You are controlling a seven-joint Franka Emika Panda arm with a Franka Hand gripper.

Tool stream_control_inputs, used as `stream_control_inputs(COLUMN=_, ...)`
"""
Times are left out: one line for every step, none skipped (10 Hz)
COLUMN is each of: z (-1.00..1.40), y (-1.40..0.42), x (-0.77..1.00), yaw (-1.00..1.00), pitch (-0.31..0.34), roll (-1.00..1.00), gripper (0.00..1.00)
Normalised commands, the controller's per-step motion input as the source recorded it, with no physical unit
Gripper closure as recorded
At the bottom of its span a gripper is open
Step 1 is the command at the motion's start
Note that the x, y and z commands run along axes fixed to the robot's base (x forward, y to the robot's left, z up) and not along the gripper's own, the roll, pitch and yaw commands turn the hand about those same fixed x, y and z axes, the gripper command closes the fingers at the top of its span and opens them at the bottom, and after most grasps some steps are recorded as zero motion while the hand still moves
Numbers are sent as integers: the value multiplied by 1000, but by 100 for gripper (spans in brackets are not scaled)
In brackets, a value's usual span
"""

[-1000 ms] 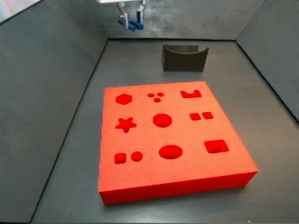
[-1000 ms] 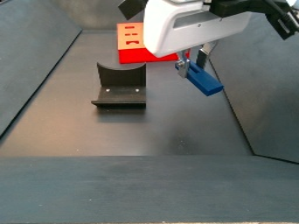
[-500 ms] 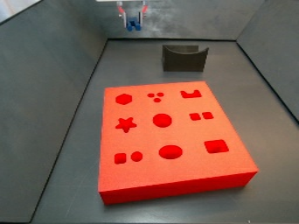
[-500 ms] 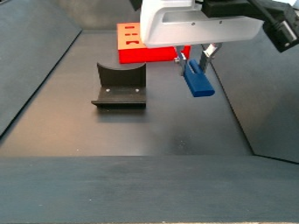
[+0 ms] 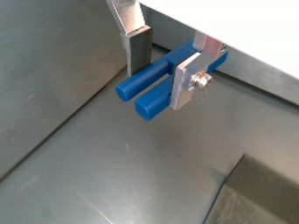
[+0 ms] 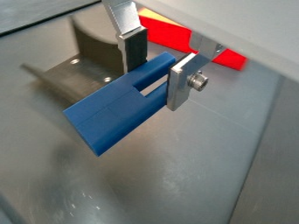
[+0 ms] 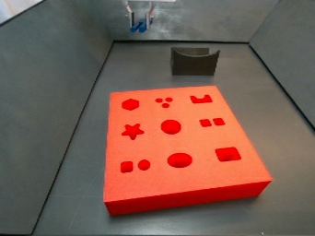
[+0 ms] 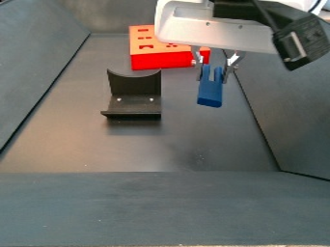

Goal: Pick up the square-circle object. Move up. Rotate the square-circle object. Place the square-circle object on the fixture. Regrasp the square-circle object. Move to above the board. Insert the square-circle object.
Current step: Rotate the square-circle object.

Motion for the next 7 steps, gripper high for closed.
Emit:
stream_control_inputs(z=-3, y=24, x=33, yaw=-1000, pitch=-1, roll=-6, gripper=100)
stream_control_inputs(z=-3, y=24, x=33, yaw=-1000, pitch=-1, roll=-6, gripper=100)
stream_control_inputs(z=-3, y=24, x=33, yaw=-1000, pitch=-1, roll=-6, gripper=100)
stream_control_inputs(z=-3, y=24, x=33, yaw=-1000, pitch=-2, roll=-6, gripper=100)
stream_control_inputs(z=-3, y=24, x=33, yaw=-1000, pitch=-2, roll=-6, gripper=100)
stream_control_inputs(z=-3, y=24, x=33, yaw=-1000, pitch=-2, roll=-6, gripper=100)
stream_control_inputs(z=-3, y=24, x=32, yaw=-1000, pitch=-2, roll=-7, gripper=100)
